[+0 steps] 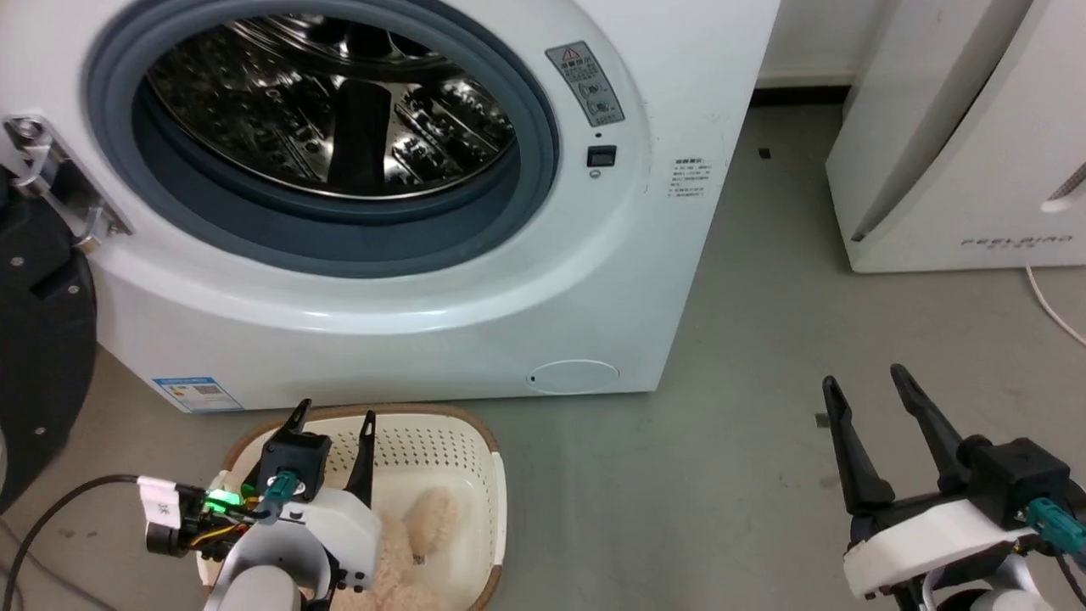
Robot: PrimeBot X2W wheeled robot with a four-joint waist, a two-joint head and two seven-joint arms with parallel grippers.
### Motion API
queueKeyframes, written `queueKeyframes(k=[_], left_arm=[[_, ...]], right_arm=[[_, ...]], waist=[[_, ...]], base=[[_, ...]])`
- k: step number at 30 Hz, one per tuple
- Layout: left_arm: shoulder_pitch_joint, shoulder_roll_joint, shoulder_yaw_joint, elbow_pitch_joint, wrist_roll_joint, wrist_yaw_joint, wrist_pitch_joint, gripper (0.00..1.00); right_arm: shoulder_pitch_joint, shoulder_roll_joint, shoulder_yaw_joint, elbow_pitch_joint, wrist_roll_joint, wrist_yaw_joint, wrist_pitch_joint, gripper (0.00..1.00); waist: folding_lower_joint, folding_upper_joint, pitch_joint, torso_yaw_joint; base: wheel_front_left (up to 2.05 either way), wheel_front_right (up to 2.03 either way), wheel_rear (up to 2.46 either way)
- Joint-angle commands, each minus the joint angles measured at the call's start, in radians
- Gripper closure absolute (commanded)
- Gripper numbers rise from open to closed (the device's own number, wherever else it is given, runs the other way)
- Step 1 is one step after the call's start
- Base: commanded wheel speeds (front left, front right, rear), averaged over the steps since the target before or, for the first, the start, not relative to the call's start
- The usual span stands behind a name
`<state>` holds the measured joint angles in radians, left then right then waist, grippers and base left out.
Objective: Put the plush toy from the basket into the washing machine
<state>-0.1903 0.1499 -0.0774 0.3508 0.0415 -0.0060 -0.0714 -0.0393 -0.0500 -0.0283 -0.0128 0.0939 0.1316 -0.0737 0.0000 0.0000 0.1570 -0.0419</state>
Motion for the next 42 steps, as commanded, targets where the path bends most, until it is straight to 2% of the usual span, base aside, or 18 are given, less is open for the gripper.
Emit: queueKeyframes(k=[1, 8, 19, 30, 42], left_arm=[[-0.031, 0.016, -0.009, 0.033, 0.011, -0.008, -0.008, 0.00], [-0.095, 0.049, -0.045, 0.128, 0.034, -0.025, -0.003, 0.00], [-0.181, 0.101, -0.128, 0.260, 0.056, -0.053, 0.066, 0.00], [-0.280, 0.208, -0.266, 0.376, 0.065, -0.065, 0.168, 0.00], [-0.390, 0.305, -0.401, 0.489, 0.064, -0.077, 0.228, 0.00]], right_arm=[[-0.022, 0.000, -0.004, -0.009, 0.013, 0.000, -0.013, 0.00], [-0.043, 0.000, -0.011, -0.015, 0.032, 0.000, -0.028, 0.00], [-0.079, 0.000, -0.017, -0.023, 0.061, 0.000, -0.051, 0.00], [-0.122, 0.000, -0.023, -0.035, 0.096, -0.001, -0.074, 0.00], [-0.171, 0.000, -0.030, -0.053, 0.129, -0.001, -0.097, 0.00]], waist=[[0.0000, 0.0000, 0.021, -0.009], [0.0000, 0.0000, 0.077, -0.025], [0.0000, 0.0000, 0.167, -0.044], [0.0000, 0.0000, 0.281, -0.066], [0.0000, 0.0000, 0.412, -0.089]], base=[[0.00, 0.00, 0.00], [0.00, 0.00, 0.00], [0.00, 0.00, 0.00], [0.00, 0.00, 0.00], [0.00, 0.00, 0.00]])
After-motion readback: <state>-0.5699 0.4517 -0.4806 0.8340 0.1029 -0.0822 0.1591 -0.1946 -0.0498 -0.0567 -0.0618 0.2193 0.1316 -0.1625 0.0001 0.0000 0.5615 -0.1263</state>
